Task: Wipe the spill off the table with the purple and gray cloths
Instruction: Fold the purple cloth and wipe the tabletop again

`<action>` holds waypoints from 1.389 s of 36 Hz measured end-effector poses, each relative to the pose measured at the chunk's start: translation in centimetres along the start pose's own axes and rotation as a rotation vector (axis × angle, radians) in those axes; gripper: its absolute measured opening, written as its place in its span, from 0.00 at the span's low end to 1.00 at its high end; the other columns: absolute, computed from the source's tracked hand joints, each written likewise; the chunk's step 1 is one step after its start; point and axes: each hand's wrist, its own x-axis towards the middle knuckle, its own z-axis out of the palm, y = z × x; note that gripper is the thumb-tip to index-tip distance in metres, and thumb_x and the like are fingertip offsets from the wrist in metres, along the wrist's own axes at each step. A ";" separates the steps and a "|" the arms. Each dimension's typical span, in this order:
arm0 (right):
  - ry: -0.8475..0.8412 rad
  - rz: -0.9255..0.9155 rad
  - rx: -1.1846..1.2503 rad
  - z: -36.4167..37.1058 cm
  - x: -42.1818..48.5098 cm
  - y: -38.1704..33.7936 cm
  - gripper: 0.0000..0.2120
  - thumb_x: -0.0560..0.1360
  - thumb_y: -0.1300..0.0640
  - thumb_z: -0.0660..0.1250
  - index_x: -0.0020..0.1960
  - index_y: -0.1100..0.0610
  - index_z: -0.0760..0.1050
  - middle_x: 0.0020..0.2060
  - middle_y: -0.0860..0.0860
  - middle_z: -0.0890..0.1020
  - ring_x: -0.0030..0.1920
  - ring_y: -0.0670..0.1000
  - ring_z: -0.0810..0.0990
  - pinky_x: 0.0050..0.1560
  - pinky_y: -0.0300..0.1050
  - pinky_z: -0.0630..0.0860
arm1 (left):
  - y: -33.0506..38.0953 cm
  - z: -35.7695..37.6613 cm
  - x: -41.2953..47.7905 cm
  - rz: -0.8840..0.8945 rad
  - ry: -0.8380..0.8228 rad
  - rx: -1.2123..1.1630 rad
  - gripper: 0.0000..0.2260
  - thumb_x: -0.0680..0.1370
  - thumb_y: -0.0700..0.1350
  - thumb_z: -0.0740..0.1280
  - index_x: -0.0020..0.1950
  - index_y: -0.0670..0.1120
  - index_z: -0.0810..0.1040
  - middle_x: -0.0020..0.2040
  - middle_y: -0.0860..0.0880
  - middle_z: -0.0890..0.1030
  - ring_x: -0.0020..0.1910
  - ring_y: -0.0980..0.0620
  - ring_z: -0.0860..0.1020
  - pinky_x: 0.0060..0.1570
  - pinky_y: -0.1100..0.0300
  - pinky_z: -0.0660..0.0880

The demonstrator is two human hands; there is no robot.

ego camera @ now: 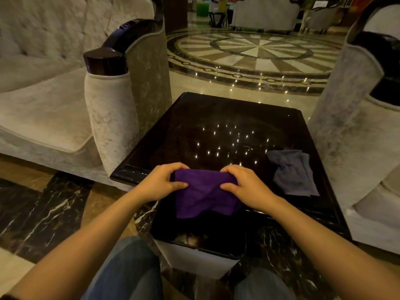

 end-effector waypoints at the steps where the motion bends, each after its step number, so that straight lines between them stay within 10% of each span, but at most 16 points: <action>1: -0.001 0.004 0.002 -0.1 0.0 0.0 0.11 0.73 0.55 0.65 0.55 0.52 0.72 0.50 0.47 0.76 0.49 0.45 0.73 0.51 0.42 0.72 | -0.1 0.0 0.1 0.003 0.006 0.005 0.17 0.71 0.39 0.71 0.46 0.63 0.75 0.45 0.57 0.80 0.45 0.65 0.79 0.42 0.68 0.75; 6: 0.068 -0.011 0.055 -1.3 0.6 0.0 0.12 0.71 0.58 0.68 0.54 0.53 0.75 0.49 0.49 0.77 0.48 0.45 0.74 0.46 0.29 0.67 | 0.2 -0.1 0.8 0.040 0.060 -0.002 0.17 0.70 0.39 0.71 0.47 0.61 0.75 0.49 0.53 0.78 0.49 0.54 0.78 0.49 0.60 0.75; 17: 0.349 -0.110 -0.022 -7.8 3.3 -1.4 0.14 0.70 0.64 0.68 0.55 0.57 0.76 0.50 0.52 0.79 0.50 0.47 0.74 0.53 0.42 0.69 | 5.1 -2.9 5.4 0.262 0.280 0.088 0.20 0.68 0.37 0.72 0.59 0.48 0.77 0.50 0.50 0.78 0.51 0.53 0.76 0.55 0.61 0.71; 29: -0.152 0.240 0.106 -3.9 3.2 4.7 0.12 0.76 0.60 0.61 0.57 0.49 0.67 0.52 0.52 0.75 0.51 0.51 0.76 0.47 0.40 0.75 | 1.1 1.0 7.7 -0.191 -0.041 0.043 0.17 0.69 0.41 0.73 0.57 0.46 0.77 0.44 0.54 0.77 0.50 0.50 0.77 0.46 0.65 0.71; 32: -0.245 0.205 -0.066 -3.6 3.7 5.0 0.10 0.76 0.57 0.60 0.58 0.52 0.70 0.59 0.54 0.72 0.58 0.52 0.72 0.60 0.47 0.70 | 0.7 0.7 8.2 -0.238 -0.018 0.063 0.16 0.70 0.45 0.72 0.55 0.48 0.72 0.46 0.50 0.73 0.48 0.50 0.73 0.47 0.59 0.69; 37: -0.340 0.216 -0.084 -2.7 4.7 4.6 0.16 0.76 0.52 0.60 0.63 0.53 0.68 0.69 0.52 0.66 0.68 0.53 0.65 0.62 0.44 0.63 | 0.0 1.0 8.5 -0.218 -0.088 0.199 0.06 0.75 0.49 0.66 0.46 0.48 0.73 0.49 0.47 0.76 0.50 0.49 0.74 0.47 0.58 0.69; 45: -0.525 0.056 -0.264 -1.1 5.7 3.2 0.37 0.71 0.49 0.67 0.70 0.38 0.48 0.73 0.52 0.58 0.67 0.56 0.60 0.66 0.51 0.59 | -0.4 1.1 8.5 -0.117 -0.039 0.550 0.14 0.75 0.55 0.62 0.56 0.49 0.77 0.60 0.45 0.71 0.62 0.47 0.66 0.61 0.52 0.67; 50: -0.415 0.013 -0.310 -0.8 5.4 3.1 0.31 0.73 0.55 0.63 0.70 0.39 0.53 0.68 0.52 0.66 0.63 0.55 0.66 0.65 0.52 0.65 | -1.8 0.9 8.2 -0.014 -0.018 0.628 0.18 0.78 0.55 0.56 0.65 0.51 0.72 0.69 0.45 0.66 0.69 0.47 0.62 0.67 0.52 0.60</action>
